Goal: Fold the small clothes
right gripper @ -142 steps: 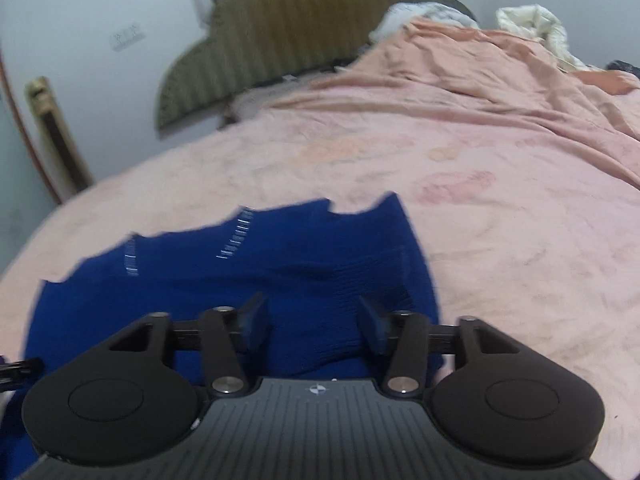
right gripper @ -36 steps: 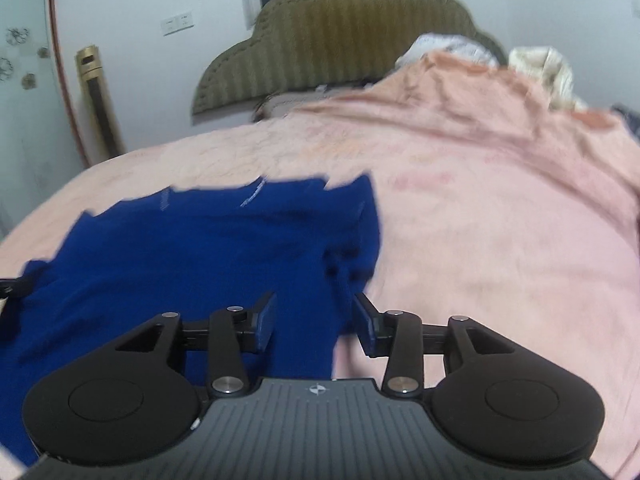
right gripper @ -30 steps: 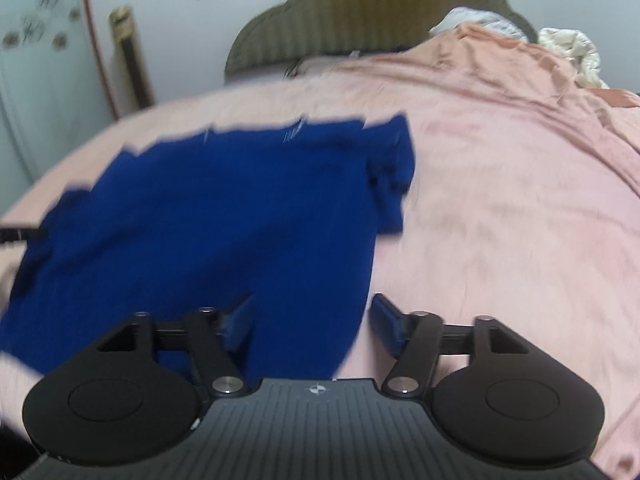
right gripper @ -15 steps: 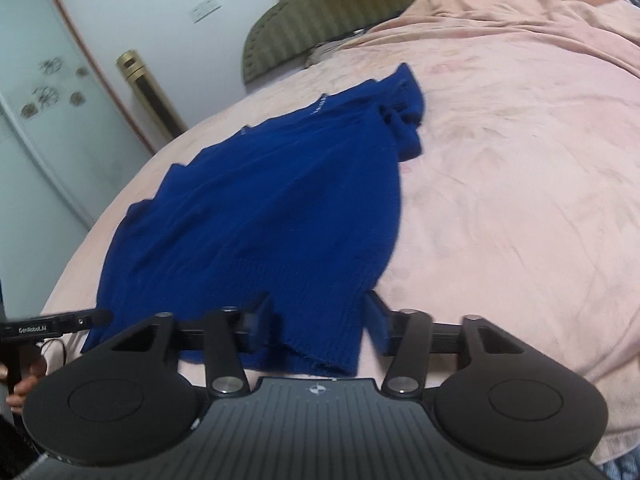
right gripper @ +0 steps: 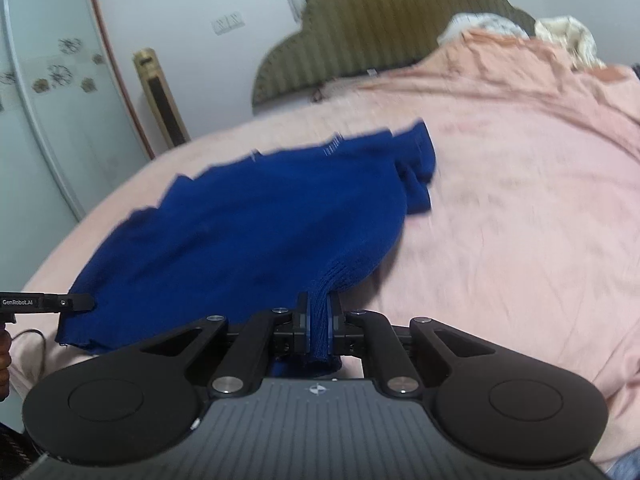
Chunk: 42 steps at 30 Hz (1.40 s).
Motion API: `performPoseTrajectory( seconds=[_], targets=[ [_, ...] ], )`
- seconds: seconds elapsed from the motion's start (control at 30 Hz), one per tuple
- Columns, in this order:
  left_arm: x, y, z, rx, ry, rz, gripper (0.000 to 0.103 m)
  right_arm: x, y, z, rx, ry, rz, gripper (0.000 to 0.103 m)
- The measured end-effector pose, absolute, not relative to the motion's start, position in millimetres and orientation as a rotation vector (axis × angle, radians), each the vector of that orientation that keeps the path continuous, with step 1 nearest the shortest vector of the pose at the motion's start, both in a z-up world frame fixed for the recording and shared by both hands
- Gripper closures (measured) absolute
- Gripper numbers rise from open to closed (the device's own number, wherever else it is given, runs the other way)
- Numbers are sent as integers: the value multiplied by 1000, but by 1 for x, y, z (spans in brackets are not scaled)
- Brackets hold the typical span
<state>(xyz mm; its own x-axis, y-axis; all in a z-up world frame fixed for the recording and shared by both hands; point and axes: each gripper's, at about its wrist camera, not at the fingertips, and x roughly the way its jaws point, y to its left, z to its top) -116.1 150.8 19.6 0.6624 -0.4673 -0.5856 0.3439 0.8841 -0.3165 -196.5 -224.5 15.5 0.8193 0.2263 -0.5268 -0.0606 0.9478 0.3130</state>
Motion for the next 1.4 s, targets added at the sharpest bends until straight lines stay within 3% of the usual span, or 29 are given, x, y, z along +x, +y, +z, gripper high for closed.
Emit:
performPoseTrajectory(
  seconds=[0.33, 0.5, 1.0, 1.4],
  targets=[
    [-154, 180, 77, -187, 619, -552, 94, -241, -250, 80, 409, 486, 419, 92],
    [-149, 178, 76, -186, 605, -555, 94, -257, -259, 101, 452, 429, 535, 92],
    [-76, 156, 71, -278, 632, -467, 94, -172, -296, 45, 817, 481, 377, 91],
    [0, 118, 90, -233, 587, -349, 94, -104, -297, 46, 805, 426, 263, 91]
  ],
)
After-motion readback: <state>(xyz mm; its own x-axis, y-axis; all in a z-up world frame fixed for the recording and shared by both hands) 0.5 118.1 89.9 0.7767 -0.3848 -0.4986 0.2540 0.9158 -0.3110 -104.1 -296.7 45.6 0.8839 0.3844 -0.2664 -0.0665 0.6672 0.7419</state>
